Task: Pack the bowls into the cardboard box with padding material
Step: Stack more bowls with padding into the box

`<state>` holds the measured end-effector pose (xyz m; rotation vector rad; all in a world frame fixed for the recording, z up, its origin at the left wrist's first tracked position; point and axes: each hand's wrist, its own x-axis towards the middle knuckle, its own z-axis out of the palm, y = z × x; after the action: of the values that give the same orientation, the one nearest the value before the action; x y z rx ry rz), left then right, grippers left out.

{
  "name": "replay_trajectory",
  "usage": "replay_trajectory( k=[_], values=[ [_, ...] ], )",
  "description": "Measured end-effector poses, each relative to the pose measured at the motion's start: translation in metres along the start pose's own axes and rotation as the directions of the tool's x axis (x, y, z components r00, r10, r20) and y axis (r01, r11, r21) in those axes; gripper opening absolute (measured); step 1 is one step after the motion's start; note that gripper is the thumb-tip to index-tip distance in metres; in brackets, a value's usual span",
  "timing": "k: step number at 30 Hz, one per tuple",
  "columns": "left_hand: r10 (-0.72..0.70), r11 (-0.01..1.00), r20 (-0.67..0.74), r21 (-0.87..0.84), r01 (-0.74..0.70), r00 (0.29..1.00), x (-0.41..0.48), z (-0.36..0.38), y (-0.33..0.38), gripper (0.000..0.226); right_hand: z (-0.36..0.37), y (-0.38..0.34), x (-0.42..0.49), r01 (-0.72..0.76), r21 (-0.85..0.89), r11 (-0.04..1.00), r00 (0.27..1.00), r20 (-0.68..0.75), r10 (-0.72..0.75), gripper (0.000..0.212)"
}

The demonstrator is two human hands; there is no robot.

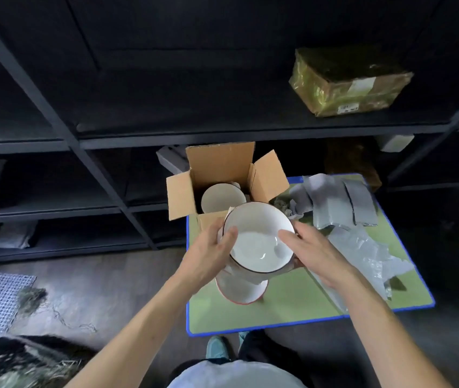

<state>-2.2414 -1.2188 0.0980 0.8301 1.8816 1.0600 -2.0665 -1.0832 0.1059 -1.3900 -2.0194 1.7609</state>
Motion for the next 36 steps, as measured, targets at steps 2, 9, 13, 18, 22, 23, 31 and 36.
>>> replay_trajectory(
  k=[2,9,13,18,22,23,31,36],
  values=[
    [-0.005,1.0,-0.059,0.027,0.006,0.998,0.006,-0.008,0.002,0.031,0.005,-0.01,0.013,0.029,-0.111,0.993,0.999,-0.02,-0.031,0.018],
    [-0.059,0.99,-0.215,0.114,0.085,0.975,0.046,-0.04,0.027,0.023,0.011,-0.057,0.068,0.1,-0.334,0.937,0.993,-0.029,-0.116,0.034],
    [-0.039,0.988,-0.238,0.133,0.072,0.971,0.085,-0.055,0.04,0.024,0.007,-0.083,0.104,0.152,-0.306,0.94,0.988,0.036,-0.148,0.022],
    [-0.14,0.933,-0.268,0.286,0.217,0.953,0.124,-0.059,0.043,0.033,0.01,-0.091,0.142,0.137,-0.374,0.917,0.99,0.066,-0.121,0.026],
    [-0.18,0.877,-0.306,0.381,0.294,0.935,0.14,-0.053,0.038,0.018,0.018,-0.084,0.163,0.078,-0.574,0.815,0.996,0.008,-0.089,0.022],
    [-0.168,0.854,-0.319,0.425,0.299,0.933,0.143,-0.052,0.035,0.011,0.02,-0.082,0.167,0.065,-0.611,0.789,0.997,0.004,-0.08,0.021],
    [-0.329,0.749,-0.291,0.498,0.436,0.898,0.157,-0.025,0.031,0.05,0.039,-0.072,0.179,-0.021,-0.746,0.665,0.992,0.065,0.104,0.048],
    [-0.42,0.725,-0.291,0.462,0.511,0.859,0.172,-0.012,0.027,0.057,0.052,-0.064,0.185,-0.053,-0.772,0.633,0.991,0.037,0.129,0.061]
  ],
)
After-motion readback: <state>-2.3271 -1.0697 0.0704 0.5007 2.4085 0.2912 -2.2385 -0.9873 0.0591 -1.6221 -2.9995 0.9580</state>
